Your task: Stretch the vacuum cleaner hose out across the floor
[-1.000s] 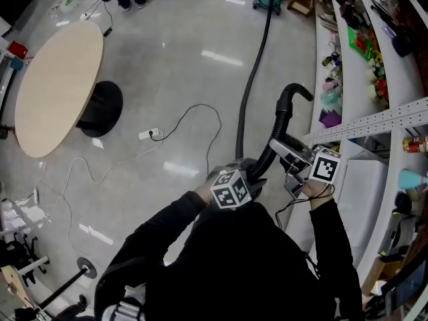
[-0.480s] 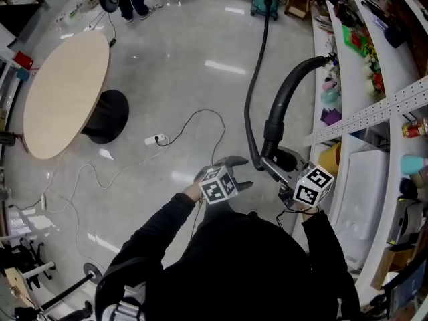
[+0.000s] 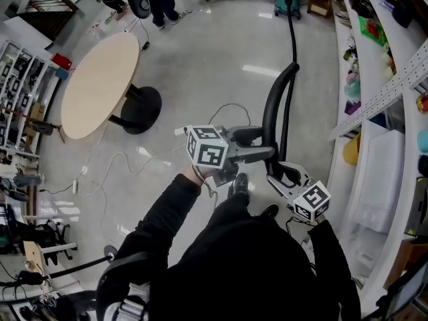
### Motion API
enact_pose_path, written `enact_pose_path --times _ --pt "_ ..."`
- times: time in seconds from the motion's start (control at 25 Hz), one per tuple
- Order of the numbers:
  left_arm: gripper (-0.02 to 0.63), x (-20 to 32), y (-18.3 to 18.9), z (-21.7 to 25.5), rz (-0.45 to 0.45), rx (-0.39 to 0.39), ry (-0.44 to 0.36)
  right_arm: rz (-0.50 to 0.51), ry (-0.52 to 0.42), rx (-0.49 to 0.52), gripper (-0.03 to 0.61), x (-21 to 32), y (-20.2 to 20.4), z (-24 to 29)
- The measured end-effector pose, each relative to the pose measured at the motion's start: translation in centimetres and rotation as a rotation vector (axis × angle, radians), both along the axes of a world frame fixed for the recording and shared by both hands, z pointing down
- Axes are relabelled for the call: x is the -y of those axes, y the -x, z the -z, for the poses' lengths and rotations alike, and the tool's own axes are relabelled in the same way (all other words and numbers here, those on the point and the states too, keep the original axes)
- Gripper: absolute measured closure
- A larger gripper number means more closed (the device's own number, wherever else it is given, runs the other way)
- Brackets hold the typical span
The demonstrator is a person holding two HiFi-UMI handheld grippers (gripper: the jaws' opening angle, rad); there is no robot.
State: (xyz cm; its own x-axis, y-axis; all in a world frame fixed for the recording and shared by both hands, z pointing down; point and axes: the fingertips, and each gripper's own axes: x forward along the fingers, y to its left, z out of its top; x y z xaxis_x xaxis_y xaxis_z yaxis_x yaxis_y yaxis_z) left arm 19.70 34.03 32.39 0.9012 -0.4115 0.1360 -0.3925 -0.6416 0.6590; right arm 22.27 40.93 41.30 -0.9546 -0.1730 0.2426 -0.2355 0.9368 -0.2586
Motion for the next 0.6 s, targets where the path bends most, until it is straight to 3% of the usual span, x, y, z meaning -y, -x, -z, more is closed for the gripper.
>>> enact_pose_path --times 0.12,0.16,0.24,0.44,0.6 --pt "0.299 -1.7 -1.9 -1.9 0.073 -0.016 0.076 0.079 -0.060 -0.094 0.411 -4.8 -1.5 -3.4" --pt "0.393 -2.5 -2.5 -2.6 0.094 0.009 0.077 0.087 -0.066 -0.125 0.411 -5.9 -2.0 -4.3" --pt "0.424 -4.6 -3.6 -3.5 0.089 0.066 0.052 0.076 -0.047 -0.170 0.410 -7.3 -2.7 -6.0" --pt "0.447 -9.9 -6.2 -4.7 -0.022 0.244 -0.125 -0.031 0.078 -0.274 0.390 -8.2 -4.9 -8.8" --pt "0.453 -12.9 -5.5 -6.4 -0.075 0.430 -0.282 -0.211 0.274 -0.130 0.379 -8.0 -7.9 -6.2"
